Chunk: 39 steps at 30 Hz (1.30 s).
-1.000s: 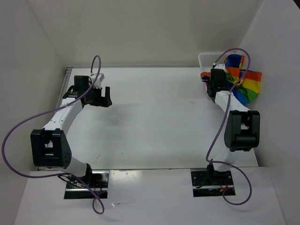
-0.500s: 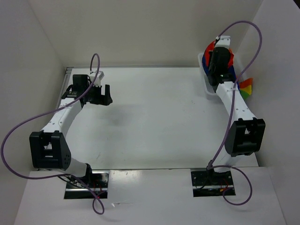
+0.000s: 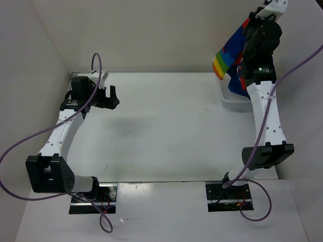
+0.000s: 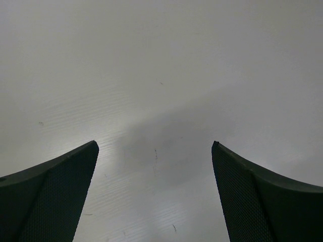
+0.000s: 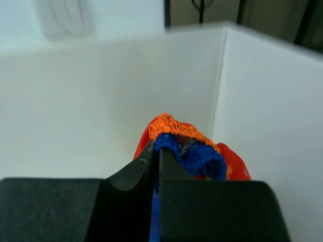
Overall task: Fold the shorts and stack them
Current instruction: Grab the shorts from the pile, then move the shorts to the center of the board
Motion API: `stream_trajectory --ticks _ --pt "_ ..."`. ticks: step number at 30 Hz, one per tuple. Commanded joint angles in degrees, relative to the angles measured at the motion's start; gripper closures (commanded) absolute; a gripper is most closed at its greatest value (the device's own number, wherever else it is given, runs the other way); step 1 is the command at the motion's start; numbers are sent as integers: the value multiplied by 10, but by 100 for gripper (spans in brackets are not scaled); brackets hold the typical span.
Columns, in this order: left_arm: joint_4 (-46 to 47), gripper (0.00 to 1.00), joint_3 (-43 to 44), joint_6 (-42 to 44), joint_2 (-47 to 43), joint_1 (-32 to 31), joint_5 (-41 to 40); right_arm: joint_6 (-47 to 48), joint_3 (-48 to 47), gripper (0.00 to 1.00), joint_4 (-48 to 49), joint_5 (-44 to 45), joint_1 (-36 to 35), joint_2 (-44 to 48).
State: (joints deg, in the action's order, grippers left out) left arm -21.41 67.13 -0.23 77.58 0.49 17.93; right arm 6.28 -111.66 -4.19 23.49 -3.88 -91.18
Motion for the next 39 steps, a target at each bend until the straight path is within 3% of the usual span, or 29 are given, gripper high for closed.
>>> stream_trajectory --ticks 1,8,11,14,17,21,25,31,33,34,35,36,38,39 --pt "31 0 32 2 -36 -1 10 21 -108 100 64 -22 -17 17" --pt "31 0 42 2 -61 -1 -4 26 -381 100 26 -110 -29 -59" --pt "31 0 42 2 -66 -1 -11 21 -443 100 -10 -172 -69 -83" --pt "26 0 48 2 -72 -1 -17 -65 -450 100 -52 -308 -69 -83" --pt "26 0 48 2 -77 -1 -30 -159 -450 100 -67 -446 -69 -99" --pt "26 0 48 2 -77 -1 -54 -218 -425 100 -67 -491 -133 -110" --pt "26 0 48 2 -72 -1 -82 -362 -345 100 -58 -491 -151 -110" --pt "42 0 36 2 -59 -1 -140 -431 -171 100 -64 -411 -158 -104" --pt "47 0 36 2 -45 -1 -145 -404 -126 99 -74 -327 -193 -131" --pt "47 0 36 2 -34 -1 -145 -392 -121 85 -88 -298 -209 -149" --pt "42 0 36 2 -28 -1 -145 -380 -121 58 -95 -281 -228 -173" --pt "42 0 47 2 -22 -1 -145 -380 -131 17 -100 -253 -228 -225" --pt "16 0 62 2 0 -1 -135 -349 -146 2 -112 -207 -243 -270" --pt "8 0 70 2 7 -1 -135 -330 -164 1 -112 -169 -243 -300"
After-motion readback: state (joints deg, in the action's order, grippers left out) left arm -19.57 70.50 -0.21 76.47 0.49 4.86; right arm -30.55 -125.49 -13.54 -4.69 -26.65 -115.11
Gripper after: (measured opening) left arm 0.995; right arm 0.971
